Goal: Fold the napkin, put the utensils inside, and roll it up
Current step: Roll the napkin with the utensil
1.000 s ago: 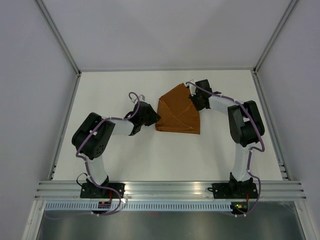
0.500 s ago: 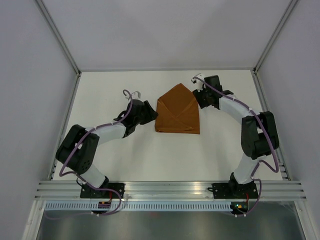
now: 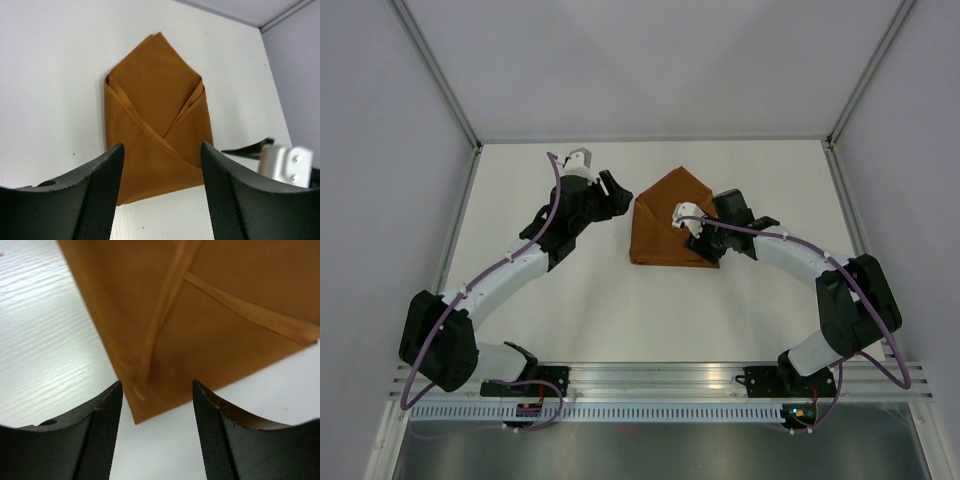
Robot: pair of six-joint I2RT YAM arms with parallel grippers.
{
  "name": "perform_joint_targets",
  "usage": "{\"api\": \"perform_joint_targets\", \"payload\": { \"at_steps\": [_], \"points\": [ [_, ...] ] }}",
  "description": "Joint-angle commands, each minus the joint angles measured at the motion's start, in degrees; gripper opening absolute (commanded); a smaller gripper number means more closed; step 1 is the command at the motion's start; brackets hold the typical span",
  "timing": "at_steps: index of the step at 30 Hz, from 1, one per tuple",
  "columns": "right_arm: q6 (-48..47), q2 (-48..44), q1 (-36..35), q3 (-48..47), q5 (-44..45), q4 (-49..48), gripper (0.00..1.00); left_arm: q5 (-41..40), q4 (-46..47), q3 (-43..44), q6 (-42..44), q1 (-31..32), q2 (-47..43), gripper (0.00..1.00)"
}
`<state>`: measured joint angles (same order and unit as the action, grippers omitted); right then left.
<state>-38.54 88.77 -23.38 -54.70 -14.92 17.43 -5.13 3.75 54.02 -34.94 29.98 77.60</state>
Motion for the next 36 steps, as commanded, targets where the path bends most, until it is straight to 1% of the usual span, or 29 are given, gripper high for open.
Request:
{"api": "perform_joint_targets", "payload": {
  "at_steps": [1, 4, 13, 21, 28, 31, 36],
  "points": [
    [-7.24, -0.62, -3.42, 0.56, -3.89, -2.58, 0.64, -0.15, -2.60, 3.37, 4.53, -0.09, -2.19, 0.68],
    [-8.21, -0.44, -6.06, 0.82, -3.19, -3.80, 0.65, -0.06, -2.69, 3.46, 4.88, -0.09, -2.72, 0.68],
    [-9.27, 1.31, -11.07, 2.58, -3.10, -5.48, 0.65, 0.55, -2.87, 2.85, 6.02, -0.09, -3.16, 0.70],
    [-9.00, 3.77, -15.90, 5.39, 2.07, -11.97, 0.64, 0.73, -1.82, 1.79, 6.81, -0.18, -2.99, 0.70],
    [-9.88, 6.76, -16.44, 8.19, 7.27, -19.71, 0.63, 0.99, -1.11, 0.56, 7.43, -0.09, -2.81, 0.70],
    [-10.15, 7.38, -16.44, 8.64, 7.62, -20.24, 0.63, 1.26, -1.11, -0.05, 7.69, -0.09, -2.90, 0.69],
    [-10.67, 8.87, -16.44, 9.26, 8.15, -21.38, 0.60, 1.70, -1.20, -1.90, 8.48, -0.09, -3.16, 0.69]
  ]
}}
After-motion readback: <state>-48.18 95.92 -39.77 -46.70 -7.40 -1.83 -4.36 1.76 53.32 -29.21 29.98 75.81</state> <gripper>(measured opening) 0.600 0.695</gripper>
